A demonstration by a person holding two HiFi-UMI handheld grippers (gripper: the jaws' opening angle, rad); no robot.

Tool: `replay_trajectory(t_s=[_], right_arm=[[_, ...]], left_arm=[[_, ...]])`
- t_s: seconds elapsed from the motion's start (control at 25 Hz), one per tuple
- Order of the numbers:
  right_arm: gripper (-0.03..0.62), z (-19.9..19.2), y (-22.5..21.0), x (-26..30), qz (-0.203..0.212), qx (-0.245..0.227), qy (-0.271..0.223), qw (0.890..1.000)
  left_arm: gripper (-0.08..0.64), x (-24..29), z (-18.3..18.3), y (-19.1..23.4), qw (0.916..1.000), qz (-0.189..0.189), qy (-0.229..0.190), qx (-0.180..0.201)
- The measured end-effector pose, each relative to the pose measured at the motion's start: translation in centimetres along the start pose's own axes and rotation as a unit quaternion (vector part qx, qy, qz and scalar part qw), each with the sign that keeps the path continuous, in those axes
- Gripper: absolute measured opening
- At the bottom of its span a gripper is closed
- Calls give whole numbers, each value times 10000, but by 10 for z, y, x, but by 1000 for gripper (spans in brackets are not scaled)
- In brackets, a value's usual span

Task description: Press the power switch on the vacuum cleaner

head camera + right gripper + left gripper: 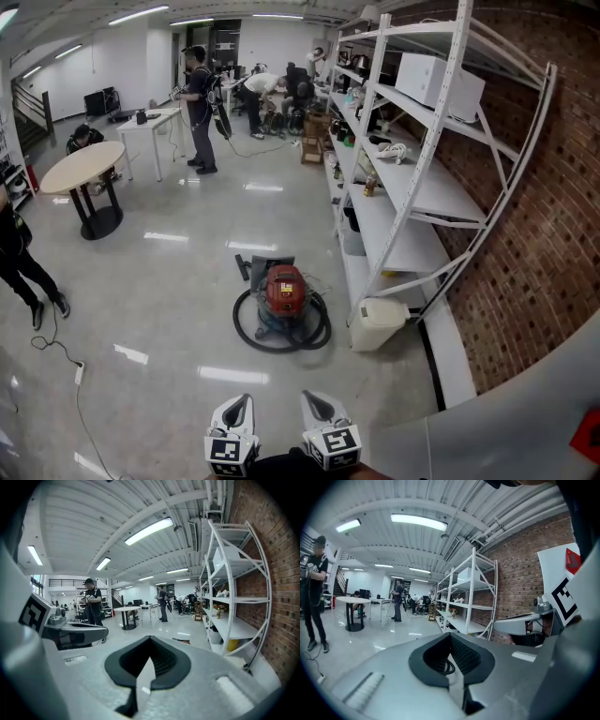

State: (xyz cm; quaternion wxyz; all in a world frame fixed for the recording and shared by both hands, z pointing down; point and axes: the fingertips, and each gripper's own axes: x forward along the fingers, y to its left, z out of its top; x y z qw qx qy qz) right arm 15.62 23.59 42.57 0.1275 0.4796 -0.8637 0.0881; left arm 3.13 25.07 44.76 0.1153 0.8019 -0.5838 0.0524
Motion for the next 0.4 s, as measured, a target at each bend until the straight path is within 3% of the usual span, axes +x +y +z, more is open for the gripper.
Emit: replay_trajectory(t_s=[0.4], right_arm=[[-9,-6,-2,-1,109,22,64,9999]], left_arm=[[15,-4,-4,-3,9999,113,-33,-104]])
